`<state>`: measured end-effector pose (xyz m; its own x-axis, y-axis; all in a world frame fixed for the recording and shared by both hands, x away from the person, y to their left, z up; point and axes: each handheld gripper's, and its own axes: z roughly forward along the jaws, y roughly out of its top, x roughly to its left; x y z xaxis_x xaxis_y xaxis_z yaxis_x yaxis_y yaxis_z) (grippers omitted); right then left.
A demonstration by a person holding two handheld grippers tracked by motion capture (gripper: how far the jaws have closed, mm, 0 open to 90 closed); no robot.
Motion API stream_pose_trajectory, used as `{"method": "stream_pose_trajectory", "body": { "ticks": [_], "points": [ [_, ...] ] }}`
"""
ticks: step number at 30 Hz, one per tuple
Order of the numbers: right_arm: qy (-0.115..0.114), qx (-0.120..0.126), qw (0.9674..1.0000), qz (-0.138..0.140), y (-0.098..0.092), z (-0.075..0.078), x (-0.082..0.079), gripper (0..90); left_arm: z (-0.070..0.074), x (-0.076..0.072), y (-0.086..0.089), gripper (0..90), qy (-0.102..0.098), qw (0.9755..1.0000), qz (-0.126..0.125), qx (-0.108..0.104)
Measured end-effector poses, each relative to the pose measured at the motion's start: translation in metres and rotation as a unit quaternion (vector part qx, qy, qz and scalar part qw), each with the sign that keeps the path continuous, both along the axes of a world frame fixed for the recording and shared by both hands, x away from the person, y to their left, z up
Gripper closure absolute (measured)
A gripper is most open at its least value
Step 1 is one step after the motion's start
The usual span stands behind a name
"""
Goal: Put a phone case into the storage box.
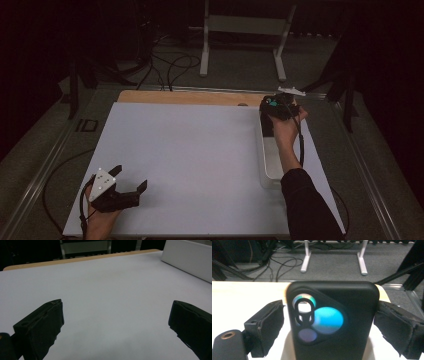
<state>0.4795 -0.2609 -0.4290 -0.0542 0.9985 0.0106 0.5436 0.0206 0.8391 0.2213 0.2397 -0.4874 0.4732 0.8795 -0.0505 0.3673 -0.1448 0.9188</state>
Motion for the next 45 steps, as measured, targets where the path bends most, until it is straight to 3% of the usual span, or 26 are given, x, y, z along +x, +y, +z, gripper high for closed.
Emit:
{"method": "stream_pose_trajectory", "body": {
  "ticks": [11, 21, 24, 26, 28, 33, 40, 45],
  "points": [
    [-0.019, -0.001, 0.9998, -0.002, -0.005, 0.008, -0.004, 9.1, 0.0, 0.0, 0.0, 0.5, 0.0, 1.0, -0.001, 0.001],
    [-0.019, -0.011, 0.9992, 0.034, -0.003, 0.02, -0.018, 9.1, 0.0, 0.0, -0.001, 0.5, 0.0, 1.0, -0.002, 0.003],
    [-0.006, -0.015, 0.9972, 0.073, 0.002, 0.024, -0.027, 9.1, 0.0, 0.0, -0.002, 0.5, -0.001, 1.0, -0.002, 0.005],
    [-0.003, -0.02, 0.9964, 0.082, 0.005, 0.025, -0.03, 9.0, 0.0, 0.0, -0.002, 0.5, -0.002, 1.0, -0.002, 0.006],
    [-0.005, -0.03, 0.9945, 0.1, 0.01, 0.027, -0.037, 8.7, 0.001, 0.0, -0.003, 0.4, -0.002, 1.0, -0.001, 0.009],
    [-0.013, -0.02, 0.9895, 0.142, 0.017, 0.034, -0.056, 8.7, 0.001, 0.0, -0.005, 0.4, -0.005, 0.9998, -0.002, 0.021],
    [-0.014, -0.004, 0.9842, 0.176, 0.025, 0.035, -0.089, 8.7, 0.001, 0.0, -0.008, 0.4, -0.006, 0.9995, -0.005, 0.032],
    [-0.022, -0.003, 0.9825, 0.185, 0.028, 0.034, -0.113, 8.7, 0.002, 0.0, -0.008, 0.3, -0.006, 0.9995, -0.004, 0.032]
  ]
}}
